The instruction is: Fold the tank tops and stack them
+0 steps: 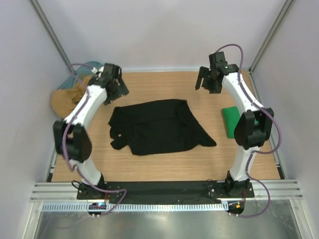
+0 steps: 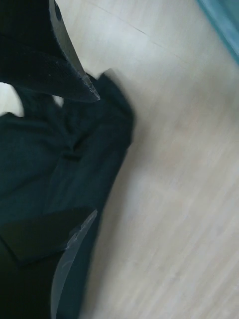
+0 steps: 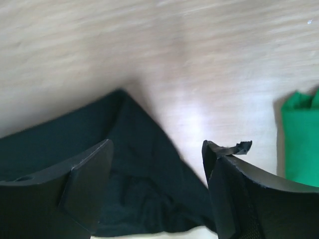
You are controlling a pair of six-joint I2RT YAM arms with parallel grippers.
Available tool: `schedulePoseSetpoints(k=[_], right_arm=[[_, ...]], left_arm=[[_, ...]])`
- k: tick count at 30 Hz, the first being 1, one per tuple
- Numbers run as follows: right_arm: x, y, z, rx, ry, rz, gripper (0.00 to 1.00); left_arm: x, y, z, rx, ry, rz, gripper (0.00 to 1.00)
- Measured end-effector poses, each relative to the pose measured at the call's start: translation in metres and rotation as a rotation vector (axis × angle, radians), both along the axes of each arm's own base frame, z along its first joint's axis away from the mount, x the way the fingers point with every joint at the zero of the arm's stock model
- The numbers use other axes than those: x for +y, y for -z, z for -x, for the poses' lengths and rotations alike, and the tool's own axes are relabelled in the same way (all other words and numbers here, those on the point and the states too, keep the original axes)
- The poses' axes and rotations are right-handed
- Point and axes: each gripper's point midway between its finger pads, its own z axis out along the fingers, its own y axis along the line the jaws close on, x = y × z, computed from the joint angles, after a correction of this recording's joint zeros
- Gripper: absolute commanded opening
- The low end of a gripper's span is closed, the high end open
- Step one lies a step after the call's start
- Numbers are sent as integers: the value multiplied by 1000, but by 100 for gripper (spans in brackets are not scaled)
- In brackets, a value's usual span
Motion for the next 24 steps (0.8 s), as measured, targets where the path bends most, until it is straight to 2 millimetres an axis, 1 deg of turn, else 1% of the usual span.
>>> schedulePoseSetpoints(k=[1,2,3,4,5,6,8,10,12,13,14,15,18,19,21,24], right_arm=[[-7,13,-15,19,25,-7,79],[-13,24,-21,36,46,-14,78],[-16,36,-20,51,55,-24,77],[-16,44,-13,61,54,-37,74],[-14,51,1,81,44,-50,69],[-10,56,16,98,30,-63,67],[1,58,43,108,-6,-97,63],[13,55,60,90,-50,-129,62],[23,56,70,71,-88,-138,63],[28,59,72,65,-106,-137,62],[31,62,73,63,-118,-135,59],[35,67,74,68,-133,-131,57],[47,83,72,89,-166,-100,54],[51,90,70,100,-175,-82,54],[58,100,64,109,-185,-36,51],[72,114,54,117,-208,35,49]], left_arm=[[-3,5,-20,13,0,-13,88],[-5,7,-33,12,4,-21,88],[-8,9,-43,8,12,-31,88],[-11,11,-45,9,22,-43,88],[-13,11,-40,15,35,-55,87],[-17,9,-34,8,51,-60,85],[-26,2,-13,-7,89,-48,83],[-33,-7,8,-27,123,-29,83],[-42,-13,28,-51,158,-15,83],[-46,-12,37,-57,174,-10,83],[-51,-10,45,-62,190,0,83],[-57,-4,52,-63,203,17,82],[-66,29,71,-2,230,47,80],[-66,40,75,26,229,52,79],[-67,61,82,73,230,56,79],[-68,77,88,105,228,72,77]])
